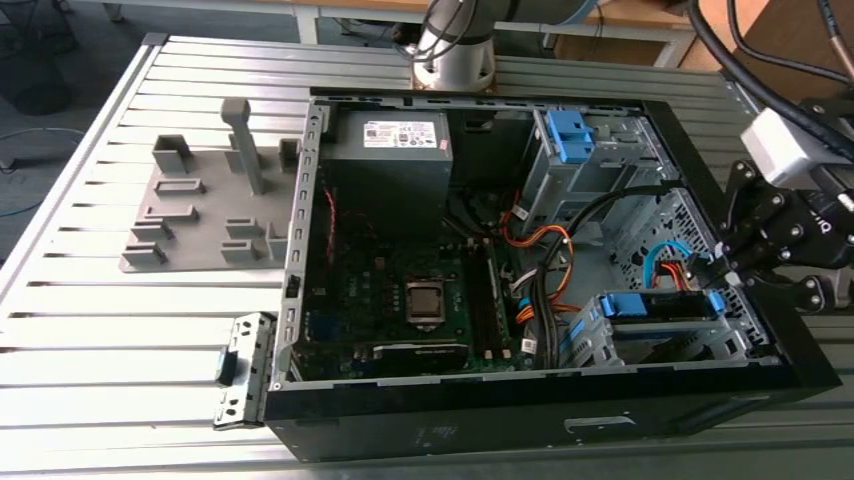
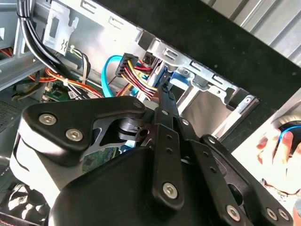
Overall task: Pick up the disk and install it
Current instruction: 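Insert the first disk wire, then insert the second disk wire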
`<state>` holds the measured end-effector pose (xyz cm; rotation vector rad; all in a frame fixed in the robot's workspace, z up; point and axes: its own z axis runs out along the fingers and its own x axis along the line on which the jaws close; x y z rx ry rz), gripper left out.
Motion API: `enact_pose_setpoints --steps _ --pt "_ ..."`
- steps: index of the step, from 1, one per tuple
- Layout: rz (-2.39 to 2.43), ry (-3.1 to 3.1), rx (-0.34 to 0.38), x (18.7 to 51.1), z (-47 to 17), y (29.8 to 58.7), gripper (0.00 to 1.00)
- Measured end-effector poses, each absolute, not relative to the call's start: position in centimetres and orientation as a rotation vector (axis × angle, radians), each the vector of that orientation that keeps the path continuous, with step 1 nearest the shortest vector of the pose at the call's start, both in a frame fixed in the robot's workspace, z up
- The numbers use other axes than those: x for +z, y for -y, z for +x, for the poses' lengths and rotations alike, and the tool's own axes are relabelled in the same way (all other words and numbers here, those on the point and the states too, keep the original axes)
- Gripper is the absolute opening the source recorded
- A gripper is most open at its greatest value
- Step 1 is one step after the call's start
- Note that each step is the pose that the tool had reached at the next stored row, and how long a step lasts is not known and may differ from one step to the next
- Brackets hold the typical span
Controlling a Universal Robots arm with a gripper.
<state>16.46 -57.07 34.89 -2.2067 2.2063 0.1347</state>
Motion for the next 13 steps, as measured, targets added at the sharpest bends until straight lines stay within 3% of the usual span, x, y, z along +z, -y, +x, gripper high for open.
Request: enact_pose_setpoints --steps 13 --pt "-2.209 -2.209 0.141 36.0 16.8 57.1 0.11"
